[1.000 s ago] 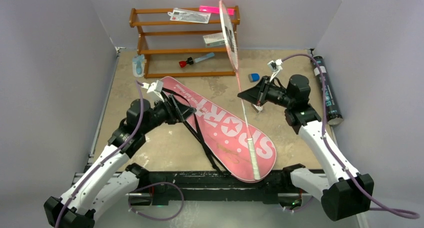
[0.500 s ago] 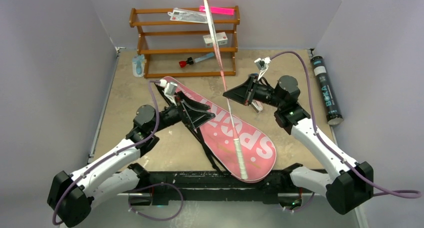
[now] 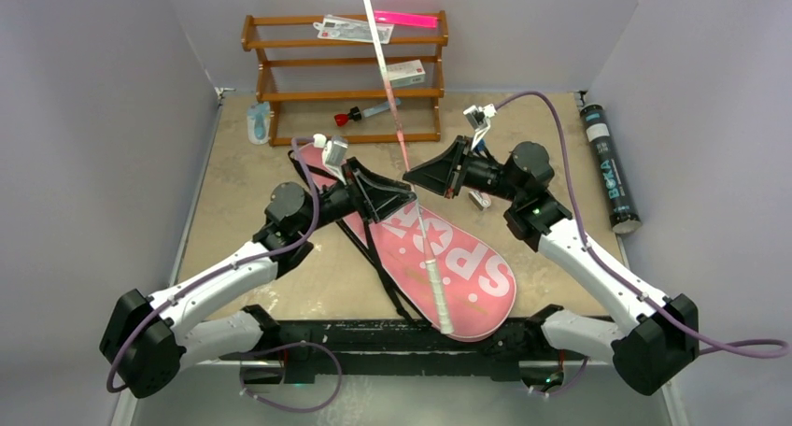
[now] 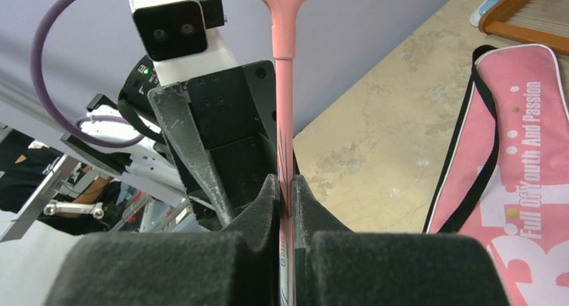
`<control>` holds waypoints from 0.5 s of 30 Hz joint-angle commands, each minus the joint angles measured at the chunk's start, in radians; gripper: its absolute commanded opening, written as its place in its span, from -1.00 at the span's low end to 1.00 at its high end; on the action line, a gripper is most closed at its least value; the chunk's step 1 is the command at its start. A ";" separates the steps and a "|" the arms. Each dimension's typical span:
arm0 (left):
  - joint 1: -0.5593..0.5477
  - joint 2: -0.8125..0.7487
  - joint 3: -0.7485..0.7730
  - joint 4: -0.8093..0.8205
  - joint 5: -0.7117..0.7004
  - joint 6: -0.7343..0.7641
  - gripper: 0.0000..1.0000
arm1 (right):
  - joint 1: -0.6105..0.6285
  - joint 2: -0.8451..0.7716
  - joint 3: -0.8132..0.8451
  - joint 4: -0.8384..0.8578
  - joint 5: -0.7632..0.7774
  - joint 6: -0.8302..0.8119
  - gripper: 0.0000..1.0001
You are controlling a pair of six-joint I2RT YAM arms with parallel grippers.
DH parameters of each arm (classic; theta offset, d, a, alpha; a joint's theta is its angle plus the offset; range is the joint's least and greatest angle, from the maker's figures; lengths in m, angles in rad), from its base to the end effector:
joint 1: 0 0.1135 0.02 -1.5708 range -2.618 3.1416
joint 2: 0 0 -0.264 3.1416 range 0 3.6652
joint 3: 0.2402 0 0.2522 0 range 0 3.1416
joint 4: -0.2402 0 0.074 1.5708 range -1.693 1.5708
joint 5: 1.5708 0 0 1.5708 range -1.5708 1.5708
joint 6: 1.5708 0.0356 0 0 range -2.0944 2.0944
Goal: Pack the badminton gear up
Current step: Pick up the racket from the center of the board.
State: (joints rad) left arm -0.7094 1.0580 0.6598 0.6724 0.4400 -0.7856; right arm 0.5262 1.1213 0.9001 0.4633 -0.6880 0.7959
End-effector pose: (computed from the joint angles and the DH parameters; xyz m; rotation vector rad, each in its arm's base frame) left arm 0.1736 -0.1690 0.3326 0.3692 1.4522 -1.5253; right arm 0.2100 0.1481 0.3804 -0.4561 1.5054 1.5259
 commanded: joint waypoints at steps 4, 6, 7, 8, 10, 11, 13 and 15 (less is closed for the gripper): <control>-0.004 0.054 0.103 0.043 0.014 0.010 -0.37 | 0.013 -0.009 0.057 0.082 0.021 0.007 -1.00; -0.004 0.065 0.106 0.050 0.020 0.007 -0.39 | 0.015 -0.007 0.057 0.090 0.019 0.011 -1.00; -0.004 0.067 0.106 0.053 0.020 0.006 -0.43 | 0.015 -0.005 0.056 0.095 0.018 0.014 -1.00; -0.004 0.070 0.106 0.054 0.022 0.007 -0.49 | 0.015 -0.004 0.054 0.101 0.018 0.019 -1.00; -0.004 0.072 0.107 0.052 0.023 0.008 -0.57 | 0.016 -0.002 0.050 0.109 0.018 0.024 -1.00; -0.004 0.074 0.107 0.050 0.024 0.007 -0.58 | 0.017 -0.002 0.048 0.110 0.018 0.024 -1.00; -0.004 0.077 0.107 0.050 0.033 0.006 -0.45 | 0.017 0.000 0.048 0.116 0.018 0.027 -1.00; -0.004 0.081 0.109 0.050 0.042 0.007 -0.44 | 0.018 0.003 0.049 0.123 0.016 0.031 -1.00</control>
State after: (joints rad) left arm -0.7094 1.1332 0.7242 0.6796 0.4530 -0.7845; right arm 0.5365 1.1267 0.9043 0.4881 -0.6720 0.8078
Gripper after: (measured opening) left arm 0.280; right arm 0.027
